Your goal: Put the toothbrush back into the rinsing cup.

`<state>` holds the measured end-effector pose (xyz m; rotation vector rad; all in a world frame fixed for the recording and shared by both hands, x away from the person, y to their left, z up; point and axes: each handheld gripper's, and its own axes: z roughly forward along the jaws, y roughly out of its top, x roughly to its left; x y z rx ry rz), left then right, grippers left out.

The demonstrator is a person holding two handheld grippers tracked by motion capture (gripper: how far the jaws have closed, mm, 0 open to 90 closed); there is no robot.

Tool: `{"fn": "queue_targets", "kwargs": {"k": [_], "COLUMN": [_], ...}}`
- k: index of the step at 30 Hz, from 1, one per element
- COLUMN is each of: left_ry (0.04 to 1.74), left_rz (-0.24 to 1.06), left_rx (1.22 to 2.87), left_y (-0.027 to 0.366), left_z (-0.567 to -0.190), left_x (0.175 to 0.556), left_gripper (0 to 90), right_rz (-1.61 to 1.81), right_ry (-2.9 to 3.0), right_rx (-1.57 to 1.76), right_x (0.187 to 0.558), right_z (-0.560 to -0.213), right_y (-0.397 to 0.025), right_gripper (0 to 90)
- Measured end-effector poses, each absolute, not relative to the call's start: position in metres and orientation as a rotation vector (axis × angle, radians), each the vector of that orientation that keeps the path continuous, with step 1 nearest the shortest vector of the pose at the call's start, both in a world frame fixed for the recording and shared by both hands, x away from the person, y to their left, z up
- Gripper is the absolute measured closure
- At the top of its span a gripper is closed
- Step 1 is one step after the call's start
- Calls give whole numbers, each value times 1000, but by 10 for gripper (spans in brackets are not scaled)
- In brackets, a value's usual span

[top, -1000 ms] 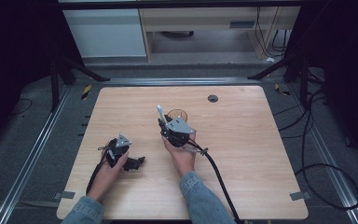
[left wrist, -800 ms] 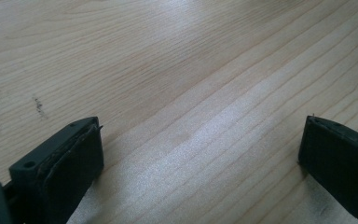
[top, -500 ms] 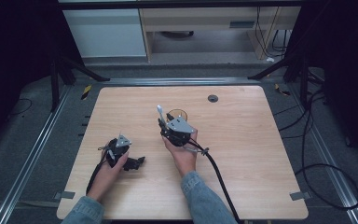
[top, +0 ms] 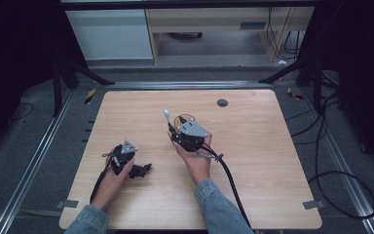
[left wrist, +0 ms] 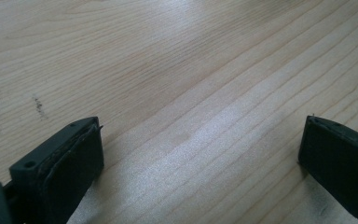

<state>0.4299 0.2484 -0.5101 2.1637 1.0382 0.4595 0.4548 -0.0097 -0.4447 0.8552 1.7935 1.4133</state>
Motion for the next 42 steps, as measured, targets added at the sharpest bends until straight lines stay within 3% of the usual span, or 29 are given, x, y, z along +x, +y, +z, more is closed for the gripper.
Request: {"fn": "queue_targets", "kwargs": {"k": [25,42], "left_ry": [1037,1039], "left_rz": [461,460], "left_rx": [2165,2162], "left_y": [249,248], "left_z": [-510,-510], "left_x": [430,430], "left_gripper": [0,0], "right_rz": [1310,1147], "right_ry": [1920,2009], "right_rx": [959,1098], "right_x": [449,452], "right_z": [-426,-418], "right_y": [-39,-94], "right_gripper": [193,88]}}
